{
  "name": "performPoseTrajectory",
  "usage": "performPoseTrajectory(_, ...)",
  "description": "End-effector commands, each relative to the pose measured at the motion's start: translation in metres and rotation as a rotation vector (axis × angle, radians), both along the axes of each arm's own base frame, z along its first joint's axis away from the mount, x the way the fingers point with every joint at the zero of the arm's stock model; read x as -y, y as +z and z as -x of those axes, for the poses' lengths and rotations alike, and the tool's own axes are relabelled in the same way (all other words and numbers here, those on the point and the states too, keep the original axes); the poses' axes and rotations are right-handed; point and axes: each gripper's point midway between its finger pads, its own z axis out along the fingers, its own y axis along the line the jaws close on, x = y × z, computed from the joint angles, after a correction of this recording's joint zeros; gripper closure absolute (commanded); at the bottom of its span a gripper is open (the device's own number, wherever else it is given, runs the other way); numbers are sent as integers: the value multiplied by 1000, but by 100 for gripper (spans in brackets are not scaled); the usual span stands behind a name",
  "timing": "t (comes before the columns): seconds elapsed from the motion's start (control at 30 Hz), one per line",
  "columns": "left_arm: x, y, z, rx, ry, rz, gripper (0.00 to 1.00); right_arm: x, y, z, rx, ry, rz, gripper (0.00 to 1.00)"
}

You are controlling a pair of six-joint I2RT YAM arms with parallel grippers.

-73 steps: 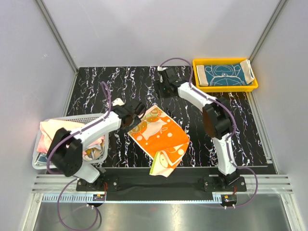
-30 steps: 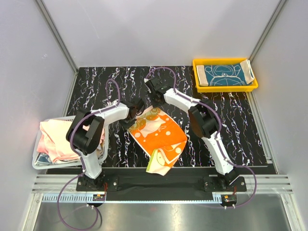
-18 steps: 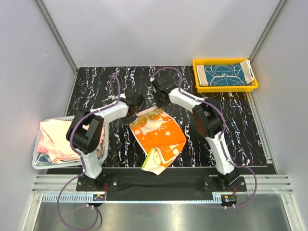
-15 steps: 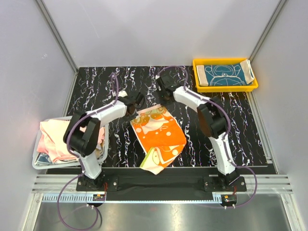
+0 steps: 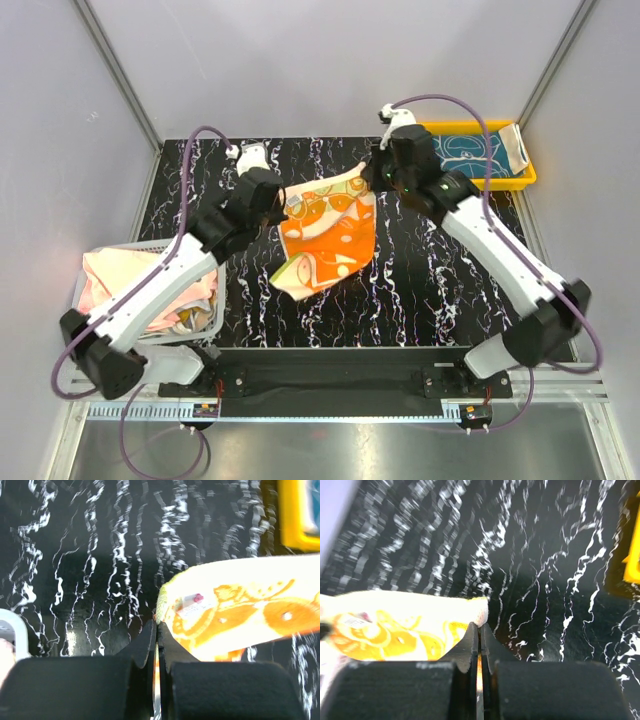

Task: Fold and stack the towels
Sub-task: Flatten out the crumpled towel

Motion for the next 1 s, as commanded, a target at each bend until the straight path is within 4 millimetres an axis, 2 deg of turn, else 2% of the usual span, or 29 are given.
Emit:
performPoseTrajectory(0.0, -5, 39, 21, 95, -78, -80, 100, 6, 30, 25, 61, 10, -62, 100)
performPoseTrajectory(0.03, -7, 56, 29, 131, -84, -60, 100, 12, 50, 37, 102, 18, -88, 100)
performPoseTrajectory(0.1, -3, 72, 42, 174, -134, -63, 100, 16, 68, 50, 133, 33, -114, 100)
performPoseTrajectory(0.13, -3, 81, 47, 192, -145, -51, 100, 22, 82, 62, 158, 40, -135, 100)
performPoseTrajectory(0.17, -6, 99, 56, 223, -160, -21, 100, 24, 90, 68, 171, 47, -143, 100)
performPoseTrajectory(0.4, 0, 166, 100, 348, -315, 117, 100, 44, 153, 115, 275, 85, -240, 100)
performPoseTrajectory(0.47, 2, 178, 108, 364, -344, 146, 100, 48, 166, 126, 289, 98, -266, 100)
performPoseTrajectory(0.5, 1, 192, 114, 385, -360, 175, 100, 52, 180, 133, 318, 102, -286, 100)
performPoseTrajectory(0.6, 2, 209, 125, 408, -400, 211, 100, 53, 201, 147, 344, 136, -326, 100)
performPoseTrajectory(0.63, -1, 220, 130, 430, -407, 232, 100, 53, 204, 152, 345, 146, -333, 100)
performPoseTrajectory(0.8, -10, 245, 142, 484, -425, 301, 100, 62, 233, 171, 393, 156, -402, 100)
performPoseTrajectory(0.87, -13, 247, 139, 490, -400, 297, 100, 63, 236, 170, 392, 142, -405, 100)
performPoseTrajectory(0.97, -13, 241, 127, 477, -345, 268, 100, 62, 231, 155, 376, 101, -386, 100)
